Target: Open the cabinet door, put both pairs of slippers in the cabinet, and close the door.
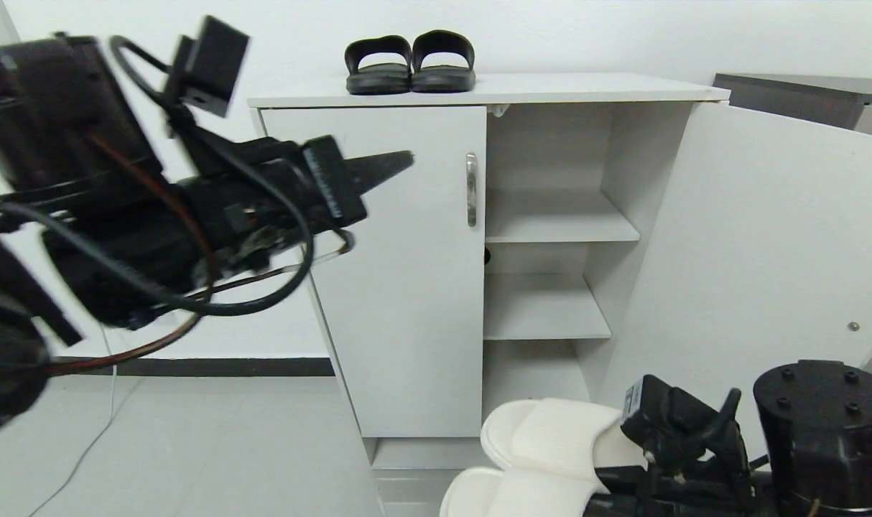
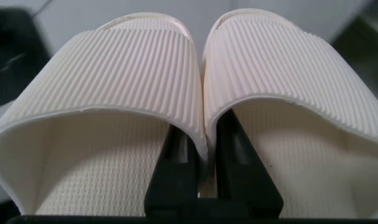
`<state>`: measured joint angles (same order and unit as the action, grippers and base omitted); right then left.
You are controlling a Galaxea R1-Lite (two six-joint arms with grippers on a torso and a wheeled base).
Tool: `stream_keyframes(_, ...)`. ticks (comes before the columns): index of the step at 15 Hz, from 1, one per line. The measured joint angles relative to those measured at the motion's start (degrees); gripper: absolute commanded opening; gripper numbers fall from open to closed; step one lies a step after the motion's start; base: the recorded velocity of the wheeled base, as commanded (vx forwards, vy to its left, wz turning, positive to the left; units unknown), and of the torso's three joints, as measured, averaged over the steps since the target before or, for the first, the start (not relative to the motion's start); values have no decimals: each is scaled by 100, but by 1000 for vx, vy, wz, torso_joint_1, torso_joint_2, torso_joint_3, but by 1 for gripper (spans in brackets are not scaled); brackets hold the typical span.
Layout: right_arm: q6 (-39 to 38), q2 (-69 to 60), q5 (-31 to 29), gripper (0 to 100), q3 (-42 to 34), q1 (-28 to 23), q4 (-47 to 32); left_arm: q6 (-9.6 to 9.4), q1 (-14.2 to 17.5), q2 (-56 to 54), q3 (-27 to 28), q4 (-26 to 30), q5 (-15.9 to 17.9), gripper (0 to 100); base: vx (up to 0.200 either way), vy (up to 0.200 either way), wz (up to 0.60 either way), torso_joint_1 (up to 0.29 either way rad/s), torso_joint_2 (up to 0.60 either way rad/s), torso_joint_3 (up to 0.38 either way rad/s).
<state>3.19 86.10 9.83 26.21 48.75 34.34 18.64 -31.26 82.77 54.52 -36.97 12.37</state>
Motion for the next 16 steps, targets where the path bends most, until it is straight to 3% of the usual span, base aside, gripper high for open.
stream_keyframes(2,-384,249,-690,0,269,-101,121,-250,347,-1058,-588,774,-171,0,0,0,0,0,0,0)
stream_keyframes(4,-755,563,-1247,0,551,-151,364,-468,684,-2183,-1047,1916,-560,0,0,0,0,0,0,0)
stream_keyframes(6,-942,918,-1814,0,846,-291,536,-794,976,-3385,-1473,3227,-1426,0,0,0,0,0,0,0)
stream_keyframes(7,-955,1047,-1992,0,946,-366,547,-947,1111,-3875,-1690,3574,-1880,0,0,0,0,0,0,0)
stream_keyframes(9,-981,1265,-2118,0,1078,-482,608,-1274,1765,-4962,-2308,3988,-2506,0,0,0,0,0,0,0)
stream_keyframes(12,-990,1398,-2118,0,1093,-512,625,-1602,2686,-6357,-3322,4209,-2787,0,0,0,0,0,0,0)
stream_keyframes(14,-992,1440,-2118,0,1080,-503,625,-1777,2992,-7114,-3989,4265,-2756,0,0,0,0,0,0,0)
stream_keyframes(16,-995,1470,-2118,0,1062,-490,625,-1885,3095,-7719,-4546,4261,-2431,0,0,0,0,0,0,0)
